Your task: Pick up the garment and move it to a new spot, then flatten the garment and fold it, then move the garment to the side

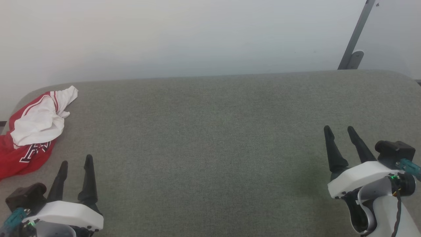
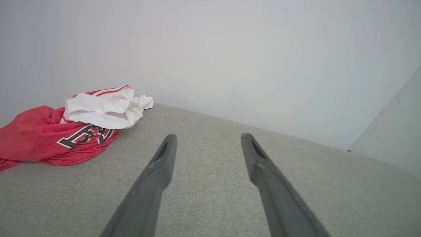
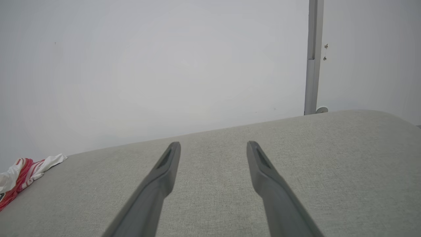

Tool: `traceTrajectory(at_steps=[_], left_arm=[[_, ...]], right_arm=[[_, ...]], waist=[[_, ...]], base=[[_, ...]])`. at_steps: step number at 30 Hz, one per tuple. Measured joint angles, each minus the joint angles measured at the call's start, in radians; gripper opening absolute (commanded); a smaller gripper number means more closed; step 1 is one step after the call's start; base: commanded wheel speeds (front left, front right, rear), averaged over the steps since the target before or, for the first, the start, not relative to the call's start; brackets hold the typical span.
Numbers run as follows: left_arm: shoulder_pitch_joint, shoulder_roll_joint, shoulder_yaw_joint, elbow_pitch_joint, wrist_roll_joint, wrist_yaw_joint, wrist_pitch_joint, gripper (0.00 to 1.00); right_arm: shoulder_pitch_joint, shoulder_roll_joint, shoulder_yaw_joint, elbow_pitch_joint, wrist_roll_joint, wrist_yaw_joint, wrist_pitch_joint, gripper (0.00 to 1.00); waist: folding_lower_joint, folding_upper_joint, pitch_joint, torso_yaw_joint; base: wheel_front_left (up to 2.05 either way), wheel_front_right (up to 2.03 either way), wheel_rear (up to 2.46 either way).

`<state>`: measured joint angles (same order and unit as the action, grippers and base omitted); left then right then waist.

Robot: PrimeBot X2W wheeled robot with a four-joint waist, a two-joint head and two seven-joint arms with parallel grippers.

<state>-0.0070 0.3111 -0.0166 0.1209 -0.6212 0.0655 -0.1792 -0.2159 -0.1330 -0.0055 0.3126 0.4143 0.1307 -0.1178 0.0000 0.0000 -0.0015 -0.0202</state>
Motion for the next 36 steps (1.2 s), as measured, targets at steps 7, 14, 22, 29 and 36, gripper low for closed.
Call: traceTrajectory(at_steps=[7, 14, 22, 29, 36], left_arm=[[0.005, -0.001, 0.014, -0.006, 0.057, -0.010, -0.017, 1.00], [0.009, 0.000, 0.029, -0.015, 0.113, -0.021, -0.032, 1.00], [0.023, 0.002, 0.044, -0.018, 0.179, -0.036, -0.050, 1.00], [0.024, 0.004, 0.053, -0.023, 0.221, -0.046, -0.062, 1.00], [0.026, 0.005, 0.058, -0.026, 0.272, -0.054, -0.074, 1.00]], right_arm=[[-0.005, -0.002, -0.010, -0.007, -0.064, 0.000, -0.014, 1.00], [-0.011, -0.008, -0.021, -0.010, -0.123, 0.000, -0.024, 1.00], [-0.011, -0.009, -0.030, -0.016, -0.203, 0.000, -0.035, 1.00], [-0.011, -0.012, -0.033, -0.016, -0.255, 0.000, -0.043, 1.00], [-0.013, -0.013, -0.038, -0.019, -0.310, 0.000, -0.050, 1.00]], waist=[[0.0000, 0.0000, 0.001, 0.000], [0.0000, 0.0000, 0.001, -0.001], [0.0000, 0.0000, 0.000, -0.004], [0.0000, 0.0000, -0.001, -0.009], [0.0000, 0.0000, -0.002, -0.011]], base=[[0.00, 0.00, 0.00], [0.00, 0.00, 0.00], [0.00, 0.00, 0.00], [0.00, 0.00, 0.00], [0.00, 0.00, 0.00]])
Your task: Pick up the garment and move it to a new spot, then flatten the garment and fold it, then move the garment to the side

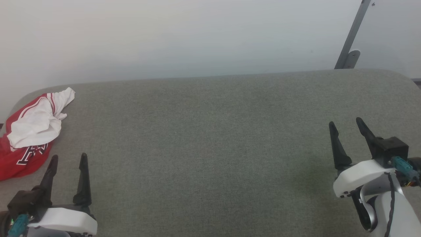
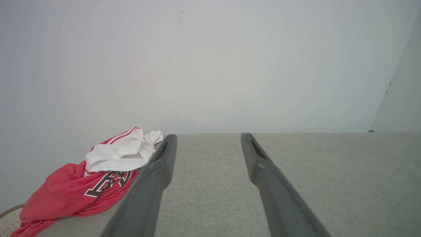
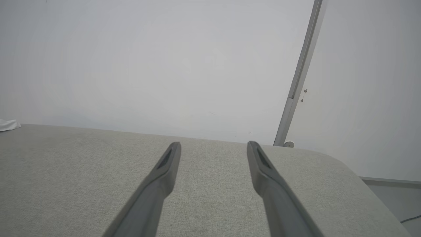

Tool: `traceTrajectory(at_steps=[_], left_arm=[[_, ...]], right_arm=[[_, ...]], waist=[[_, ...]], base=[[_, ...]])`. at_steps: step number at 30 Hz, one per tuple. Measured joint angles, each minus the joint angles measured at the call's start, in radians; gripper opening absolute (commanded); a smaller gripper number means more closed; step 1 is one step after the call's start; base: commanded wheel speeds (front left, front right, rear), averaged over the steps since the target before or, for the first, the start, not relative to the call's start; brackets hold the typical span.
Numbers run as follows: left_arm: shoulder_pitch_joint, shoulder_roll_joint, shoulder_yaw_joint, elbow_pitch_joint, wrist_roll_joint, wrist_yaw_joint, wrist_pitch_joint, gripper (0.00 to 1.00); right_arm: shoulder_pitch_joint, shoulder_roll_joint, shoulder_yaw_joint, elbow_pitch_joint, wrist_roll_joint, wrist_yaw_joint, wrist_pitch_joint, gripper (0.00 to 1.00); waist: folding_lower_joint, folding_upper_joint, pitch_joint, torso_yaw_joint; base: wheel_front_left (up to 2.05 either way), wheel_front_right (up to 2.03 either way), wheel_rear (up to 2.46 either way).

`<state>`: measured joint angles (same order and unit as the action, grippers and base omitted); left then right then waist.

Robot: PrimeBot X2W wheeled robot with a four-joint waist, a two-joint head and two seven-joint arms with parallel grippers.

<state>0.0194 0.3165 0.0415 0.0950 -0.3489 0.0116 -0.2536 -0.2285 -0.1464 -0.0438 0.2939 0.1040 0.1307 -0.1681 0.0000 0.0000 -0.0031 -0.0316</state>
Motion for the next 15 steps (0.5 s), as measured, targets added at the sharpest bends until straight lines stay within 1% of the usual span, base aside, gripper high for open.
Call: traceTrajectory(at_steps=[5, 15], left_arm=[[0.001, 0.001, 0.005, -0.004, 0.034, -0.003, -0.008, 1.00], [0.001, -0.002, 0.013, 0.002, 0.040, -0.014, -0.008, 1.00]], right_arm=[[-0.001, 0.000, 0.000, -0.002, -0.035, 0.000, -0.007, 1.00], [-0.001, 0.000, -0.002, -0.004, -0.035, 0.000, -0.007, 1.00]], waist=[[0.0000, 0.0000, -0.001, -0.001], [0.0000, 0.0000, -0.001, -0.001]], base=[[0.00, 0.00, 0.00], [0.00, 0.00, 0.00]])
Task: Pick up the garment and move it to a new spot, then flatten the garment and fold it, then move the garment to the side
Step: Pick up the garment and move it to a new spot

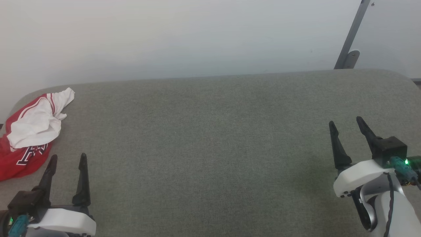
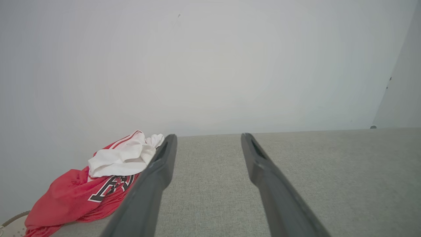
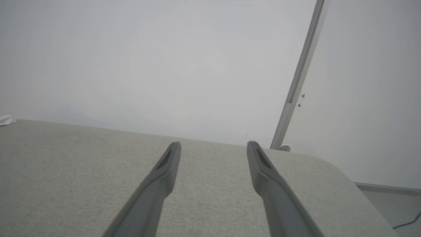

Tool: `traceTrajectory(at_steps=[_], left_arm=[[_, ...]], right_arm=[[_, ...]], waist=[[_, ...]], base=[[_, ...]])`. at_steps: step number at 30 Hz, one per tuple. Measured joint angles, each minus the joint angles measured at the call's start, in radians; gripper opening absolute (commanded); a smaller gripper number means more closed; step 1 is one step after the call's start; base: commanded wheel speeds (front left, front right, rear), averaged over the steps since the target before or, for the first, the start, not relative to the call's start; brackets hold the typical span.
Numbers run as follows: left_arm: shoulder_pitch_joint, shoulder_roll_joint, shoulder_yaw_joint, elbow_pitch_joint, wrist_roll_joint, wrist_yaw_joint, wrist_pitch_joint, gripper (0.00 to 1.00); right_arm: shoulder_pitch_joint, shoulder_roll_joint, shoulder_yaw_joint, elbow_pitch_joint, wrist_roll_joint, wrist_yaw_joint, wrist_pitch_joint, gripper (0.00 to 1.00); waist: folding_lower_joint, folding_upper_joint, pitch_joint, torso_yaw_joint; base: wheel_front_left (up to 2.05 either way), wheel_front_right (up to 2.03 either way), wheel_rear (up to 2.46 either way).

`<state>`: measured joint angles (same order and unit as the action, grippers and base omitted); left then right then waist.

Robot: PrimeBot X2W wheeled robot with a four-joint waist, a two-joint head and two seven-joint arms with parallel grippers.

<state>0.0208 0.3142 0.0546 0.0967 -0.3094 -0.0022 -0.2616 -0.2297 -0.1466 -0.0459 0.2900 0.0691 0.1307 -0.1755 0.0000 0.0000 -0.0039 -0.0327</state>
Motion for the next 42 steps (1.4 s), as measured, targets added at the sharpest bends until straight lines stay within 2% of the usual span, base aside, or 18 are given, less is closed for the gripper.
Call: traceTrajectory(at_steps=[7, 13, 29, 42], left_arm=[[0.000, -0.006, 0.003, 0.007, 0.003, -0.007, 0.000, 1.00], [-0.001, -0.005, 0.019, 0.020, 0.003, 0.006, 0.000, 1.00], [0.046, 0.030, 0.064, -0.004, -0.008, 0.037, 0.014, 1.00], [0.079, 0.049, 0.082, -0.048, -0.034, 0.051, 0.041, 1.00]], right_arm=[[0.000, -0.003, 0.006, 0.000, 0.000, 0.000, -0.002, 1.00], [0.001, -0.009, 0.046, 0.001, 0.003, 0.000, -0.003, 1.00], [-0.020, -0.004, 0.194, 0.039, 0.037, 0.001, 0.000, 1.00], [-0.044, 0.007, 0.266, 0.085, 0.068, 0.001, -0.019, 1.00]], waist=[[0.0000, 0.0000, -0.005, 0.012], [0.0000, 0.0000, -0.015, 0.055], [0.0000, 0.0000, -0.061, 0.293], [0.0000, 0.0000, -0.084, 0.427]], base=[[0.00, 0.00, 0.00], [0.00, 0.00, 0.00], [0.00, 0.00, 0.00], [0.00, 0.00, 0.00]])
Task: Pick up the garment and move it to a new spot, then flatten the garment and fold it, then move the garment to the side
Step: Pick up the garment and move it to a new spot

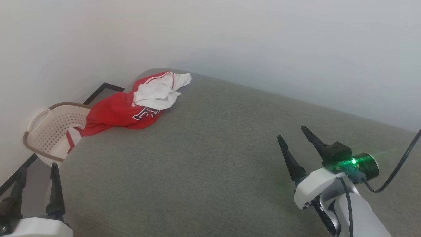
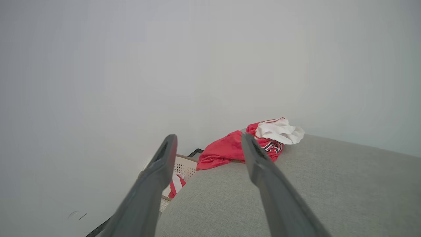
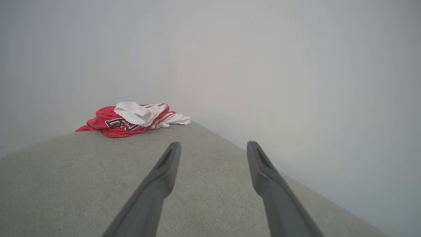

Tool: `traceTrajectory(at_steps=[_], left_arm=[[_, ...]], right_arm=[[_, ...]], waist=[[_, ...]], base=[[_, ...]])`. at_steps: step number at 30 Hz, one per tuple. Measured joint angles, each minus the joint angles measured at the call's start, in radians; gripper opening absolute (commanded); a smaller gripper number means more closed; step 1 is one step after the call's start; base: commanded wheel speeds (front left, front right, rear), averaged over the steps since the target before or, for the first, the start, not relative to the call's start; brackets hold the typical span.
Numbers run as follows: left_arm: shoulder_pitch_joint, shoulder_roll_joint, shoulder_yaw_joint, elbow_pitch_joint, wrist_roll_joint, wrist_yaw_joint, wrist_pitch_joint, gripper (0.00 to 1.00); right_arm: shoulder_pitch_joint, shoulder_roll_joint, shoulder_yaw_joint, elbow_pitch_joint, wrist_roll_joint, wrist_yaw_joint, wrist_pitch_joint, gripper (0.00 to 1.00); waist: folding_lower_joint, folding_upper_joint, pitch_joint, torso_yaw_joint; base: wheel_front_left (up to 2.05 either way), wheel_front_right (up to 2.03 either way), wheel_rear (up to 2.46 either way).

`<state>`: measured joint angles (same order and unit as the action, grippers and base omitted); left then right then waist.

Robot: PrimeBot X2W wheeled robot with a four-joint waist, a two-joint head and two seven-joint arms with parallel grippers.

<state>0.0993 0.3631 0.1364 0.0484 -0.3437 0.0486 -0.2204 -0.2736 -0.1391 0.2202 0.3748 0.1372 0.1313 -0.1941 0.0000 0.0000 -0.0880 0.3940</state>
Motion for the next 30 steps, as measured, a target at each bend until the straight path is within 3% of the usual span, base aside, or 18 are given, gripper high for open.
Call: traceTrajectory(at_steps=[6, 15, 30], left_arm=[[0.003, -0.010, 0.004, -0.019, -0.018, 0.008, 0.008, 1.00], [-0.059, -0.015, 0.017, -0.006, -0.073, -0.001, 0.009, 1.00], [-0.462, 0.051, 0.003, 0.204, -0.189, -0.105, 0.050, 1.00]], right_arm=[[-0.007, -0.003, 0.005, 0.013, 0.004, 0.000, -0.005, 1.00], [-0.036, -0.033, 0.008, -0.012, 0.004, 0.000, 0.004, 1.00], [-0.110, -0.171, -0.030, -0.218, -0.004, 0.000, 0.112, 1.00]], waist=[[0.0000, 0.0000, 0.006, 0.022], [0.0000, 0.0000, 0.057, 0.003], [0.0000, 0.0000, 0.293, -0.082]], base=[[0.00, 0.00, 0.00], [0.00, 0.00, 0.00], [0.00, 0.00, 0.00]])
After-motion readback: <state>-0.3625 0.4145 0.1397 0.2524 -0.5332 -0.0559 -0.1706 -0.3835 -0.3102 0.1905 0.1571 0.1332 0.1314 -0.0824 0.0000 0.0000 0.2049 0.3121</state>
